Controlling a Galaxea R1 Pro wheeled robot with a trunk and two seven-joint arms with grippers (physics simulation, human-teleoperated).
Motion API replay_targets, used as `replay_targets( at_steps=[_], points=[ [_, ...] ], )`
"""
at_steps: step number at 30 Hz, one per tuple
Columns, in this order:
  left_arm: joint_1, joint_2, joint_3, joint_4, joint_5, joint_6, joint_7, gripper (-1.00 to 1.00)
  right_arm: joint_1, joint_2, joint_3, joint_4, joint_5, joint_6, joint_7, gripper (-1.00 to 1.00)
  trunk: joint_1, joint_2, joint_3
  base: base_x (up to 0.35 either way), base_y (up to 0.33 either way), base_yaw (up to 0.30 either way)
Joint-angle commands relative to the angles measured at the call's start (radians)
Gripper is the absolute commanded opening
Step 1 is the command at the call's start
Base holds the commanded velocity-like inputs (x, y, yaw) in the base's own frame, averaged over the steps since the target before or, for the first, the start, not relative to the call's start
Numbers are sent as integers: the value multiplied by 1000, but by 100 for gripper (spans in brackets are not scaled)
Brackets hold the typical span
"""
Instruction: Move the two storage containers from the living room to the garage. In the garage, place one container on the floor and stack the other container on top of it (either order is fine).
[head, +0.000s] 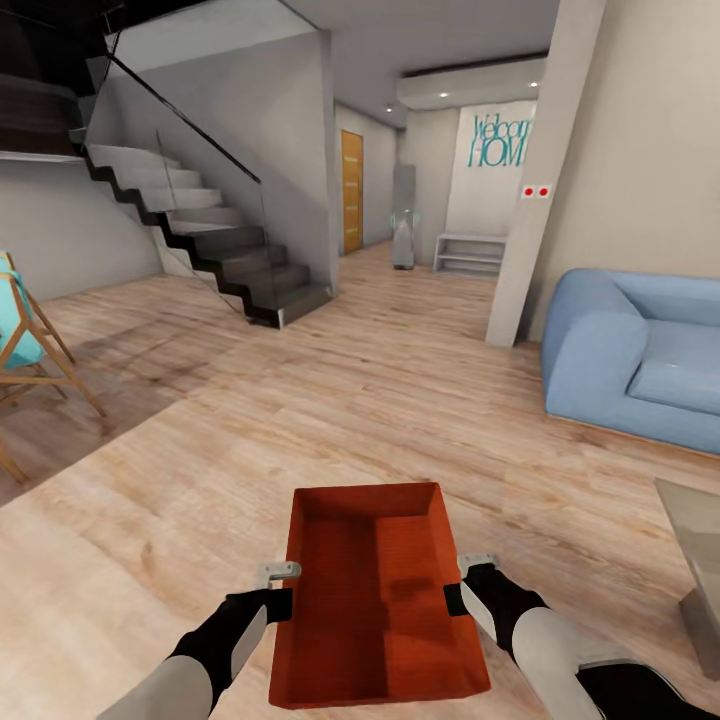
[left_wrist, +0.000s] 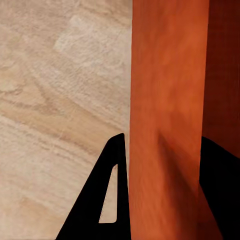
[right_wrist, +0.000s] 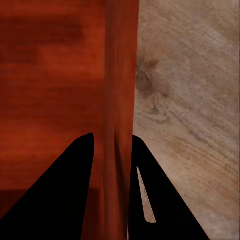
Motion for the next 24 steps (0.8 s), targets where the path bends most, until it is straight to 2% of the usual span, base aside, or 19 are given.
replay_targets(
  at_steps=[1, 24],
  points=[
    [0, 0, 6, -2, -8, 6, 4, -100, -1, 0, 3, -2, 12, 8, -3, -100, 0, 0, -1, 348, 0, 0],
    [0, -1, 6, -2, -8, 6, 4, -100, -1, 0, 2, -2, 12, 8, -2, -100, 0, 0, -1, 348, 0, 0]
  ],
)
